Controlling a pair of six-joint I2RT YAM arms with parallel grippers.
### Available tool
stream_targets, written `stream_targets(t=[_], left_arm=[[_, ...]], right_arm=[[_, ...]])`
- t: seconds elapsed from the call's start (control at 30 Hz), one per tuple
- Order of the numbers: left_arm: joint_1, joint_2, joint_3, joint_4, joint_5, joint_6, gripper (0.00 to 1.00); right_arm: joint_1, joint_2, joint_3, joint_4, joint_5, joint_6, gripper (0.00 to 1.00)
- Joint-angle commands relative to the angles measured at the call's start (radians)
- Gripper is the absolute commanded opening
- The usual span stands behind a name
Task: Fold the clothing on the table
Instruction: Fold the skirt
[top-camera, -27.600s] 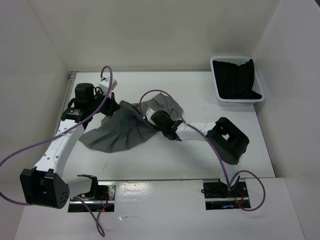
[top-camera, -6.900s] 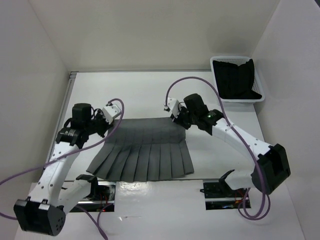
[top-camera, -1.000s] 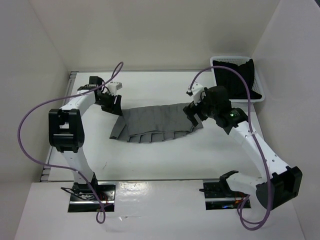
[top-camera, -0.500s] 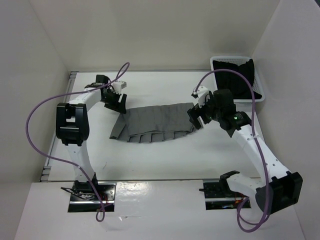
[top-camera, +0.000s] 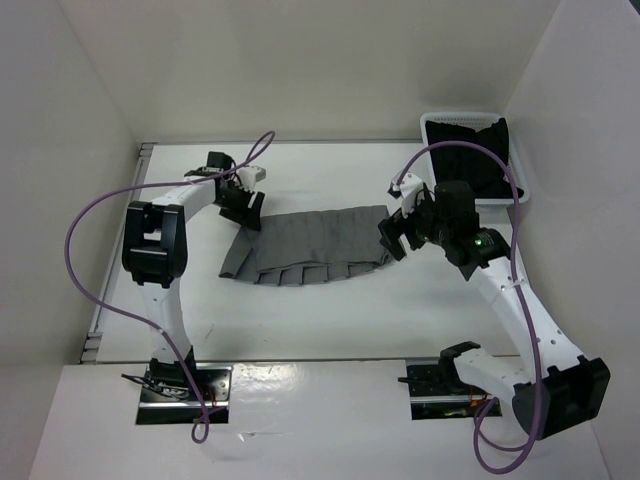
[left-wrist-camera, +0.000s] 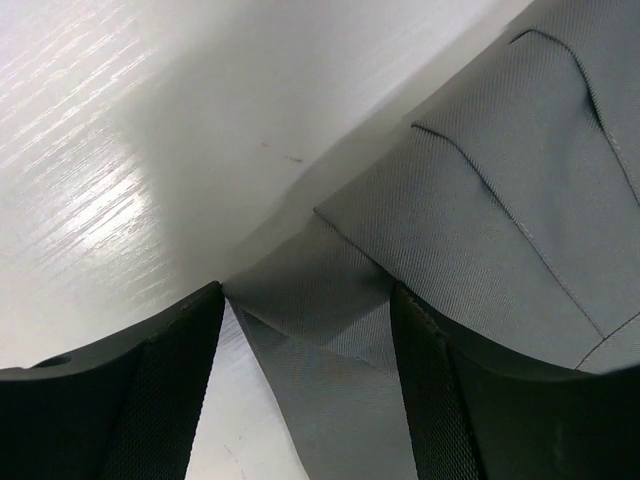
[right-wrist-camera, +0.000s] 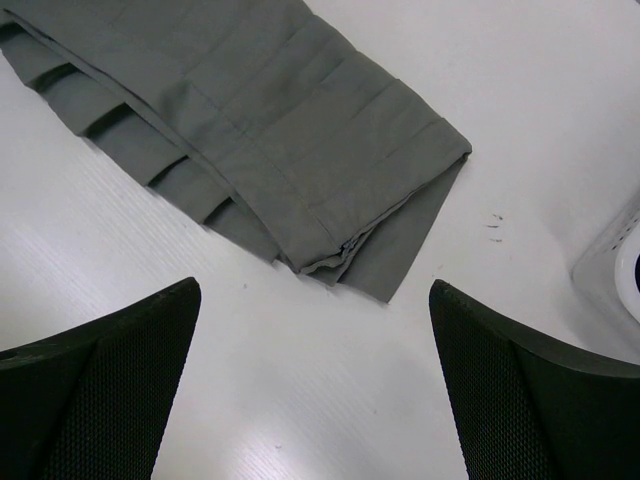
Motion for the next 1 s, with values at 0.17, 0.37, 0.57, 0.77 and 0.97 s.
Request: stream_targets(t=[0.17, 0.37, 0.57, 0.77, 0.97], left_arm=[[0.0, 0.006, 0.025, -0.001, -0.034, 0.029, 0.71], [0.0, 0.015, 0.001, -0.001, -0.025, 0.039, 0.52], [0.0, 0.015, -0.033, -0.001, 0.007, 0.048, 0.38], [0.0, 0.015, -0.042, -0.01, 0.012, 0.02, 0.1], [0.018, -0.008, -0.105, -0.01, -0.066, -0.044, 0.0]], right_arm=[[-0.009, -0.028, -0.011, 0.034, -0.037, 0.011, 0.99], [-0.018, -0.037, -0.011, 0.034, -0.037, 0.011, 0.99], [-0.018, -0.037, -0.011, 0.034, -0.037, 0.011, 0.99], [-0.018, -0.037, -0.011, 0.034, -0.037, 0.002, 0.99], [-0.018, 0.026, -0.011, 0.034, 0.014, 0.033, 0.99]])
